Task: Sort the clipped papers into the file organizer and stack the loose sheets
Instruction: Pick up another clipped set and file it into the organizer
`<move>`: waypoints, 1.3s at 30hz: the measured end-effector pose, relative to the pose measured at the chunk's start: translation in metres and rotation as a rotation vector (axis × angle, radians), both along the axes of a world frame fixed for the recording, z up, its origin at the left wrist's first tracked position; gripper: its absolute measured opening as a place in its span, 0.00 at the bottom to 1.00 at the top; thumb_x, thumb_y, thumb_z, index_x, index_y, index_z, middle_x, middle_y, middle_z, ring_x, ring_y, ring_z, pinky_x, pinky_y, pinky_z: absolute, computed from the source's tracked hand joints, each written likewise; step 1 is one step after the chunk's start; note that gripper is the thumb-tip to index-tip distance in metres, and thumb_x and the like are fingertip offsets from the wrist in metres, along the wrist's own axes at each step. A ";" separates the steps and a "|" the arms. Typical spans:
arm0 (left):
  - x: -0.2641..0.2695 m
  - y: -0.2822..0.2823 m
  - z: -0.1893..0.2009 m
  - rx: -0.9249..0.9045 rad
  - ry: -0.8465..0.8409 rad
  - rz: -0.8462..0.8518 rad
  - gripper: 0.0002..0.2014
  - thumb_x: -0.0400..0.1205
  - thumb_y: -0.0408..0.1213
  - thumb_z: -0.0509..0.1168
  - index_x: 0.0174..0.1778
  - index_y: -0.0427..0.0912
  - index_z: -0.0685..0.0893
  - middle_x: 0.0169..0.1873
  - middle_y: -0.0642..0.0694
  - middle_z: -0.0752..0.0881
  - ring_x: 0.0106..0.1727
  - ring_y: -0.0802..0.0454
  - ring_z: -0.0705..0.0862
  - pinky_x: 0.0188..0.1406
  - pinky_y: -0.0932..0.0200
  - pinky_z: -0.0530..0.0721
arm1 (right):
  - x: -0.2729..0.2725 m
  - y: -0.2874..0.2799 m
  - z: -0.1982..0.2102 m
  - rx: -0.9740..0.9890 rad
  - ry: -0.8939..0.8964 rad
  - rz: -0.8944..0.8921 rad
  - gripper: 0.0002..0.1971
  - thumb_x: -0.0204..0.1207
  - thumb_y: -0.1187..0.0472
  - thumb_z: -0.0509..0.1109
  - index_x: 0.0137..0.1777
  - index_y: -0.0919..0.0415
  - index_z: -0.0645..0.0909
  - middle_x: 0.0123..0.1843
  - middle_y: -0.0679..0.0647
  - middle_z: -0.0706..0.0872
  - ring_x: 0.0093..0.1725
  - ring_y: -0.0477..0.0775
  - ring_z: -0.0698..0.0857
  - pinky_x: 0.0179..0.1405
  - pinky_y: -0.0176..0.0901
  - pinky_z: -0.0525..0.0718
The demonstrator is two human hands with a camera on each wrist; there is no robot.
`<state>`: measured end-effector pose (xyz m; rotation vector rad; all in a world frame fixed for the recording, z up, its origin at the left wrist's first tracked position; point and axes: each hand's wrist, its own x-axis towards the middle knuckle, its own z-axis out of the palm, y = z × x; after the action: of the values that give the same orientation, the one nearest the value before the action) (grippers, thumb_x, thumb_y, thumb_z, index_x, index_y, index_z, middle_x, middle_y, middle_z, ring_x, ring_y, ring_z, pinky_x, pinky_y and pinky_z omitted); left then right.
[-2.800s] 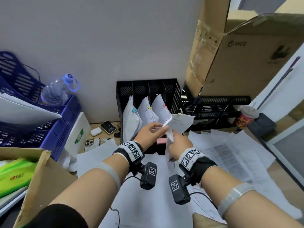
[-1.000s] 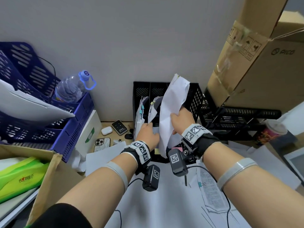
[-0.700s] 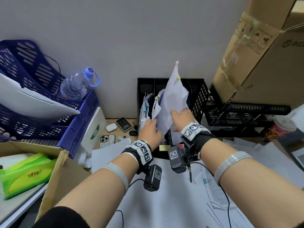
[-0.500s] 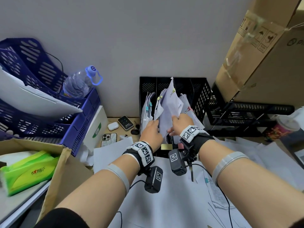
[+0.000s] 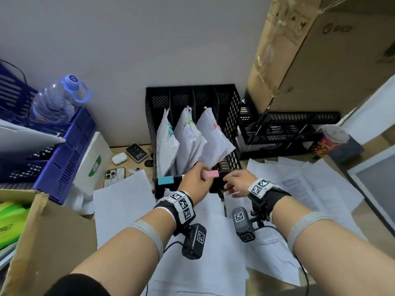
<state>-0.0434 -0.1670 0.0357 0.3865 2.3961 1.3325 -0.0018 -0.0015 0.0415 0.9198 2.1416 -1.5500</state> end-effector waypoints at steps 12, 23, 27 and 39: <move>0.076 0.109 -0.115 -0.276 -0.524 -0.110 0.32 0.74 0.41 0.70 0.75 0.38 0.76 0.63 0.37 0.87 0.62 0.39 0.88 0.65 0.43 0.86 | 0.131 0.133 -0.087 0.136 -0.316 0.103 0.16 0.80 0.60 0.68 0.60 0.71 0.83 0.50 0.67 0.87 0.44 0.60 0.84 0.40 0.47 0.80; 0.090 0.152 -0.114 -0.203 -0.324 0.145 0.14 0.79 0.35 0.71 0.59 0.46 0.82 0.54 0.46 0.90 0.55 0.46 0.87 0.60 0.53 0.84 | 0.102 0.180 -0.088 0.059 -0.194 0.213 0.09 0.77 0.67 0.63 0.46 0.52 0.82 0.49 0.58 0.88 0.41 0.56 0.86 0.31 0.41 0.83; 0.086 0.147 -0.089 -0.311 -0.195 0.197 0.01 0.82 0.38 0.68 0.47 0.48 0.85 0.47 0.43 0.91 0.50 0.41 0.87 0.47 0.60 0.80 | 0.063 0.192 -0.067 0.356 -0.014 0.335 0.14 0.79 0.64 0.61 0.61 0.52 0.81 0.56 0.55 0.86 0.47 0.57 0.87 0.47 0.45 0.86; 0.076 0.077 -0.023 -0.155 -0.164 0.345 0.06 0.82 0.38 0.69 0.43 0.55 0.81 0.39 0.45 0.89 0.42 0.48 0.86 0.43 0.57 0.81 | 0.021 0.150 -0.029 0.501 0.147 0.697 0.04 0.74 0.60 0.66 0.41 0.56 0.82 0.41 0.56 0.87 0.49 0.63 0.88 0.39 0.45 0.81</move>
<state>0.0323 -0.0897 0.0125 -0.1811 2.4786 1.2445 0.0190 0.1482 0.0125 0.1161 2.6114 -0.7723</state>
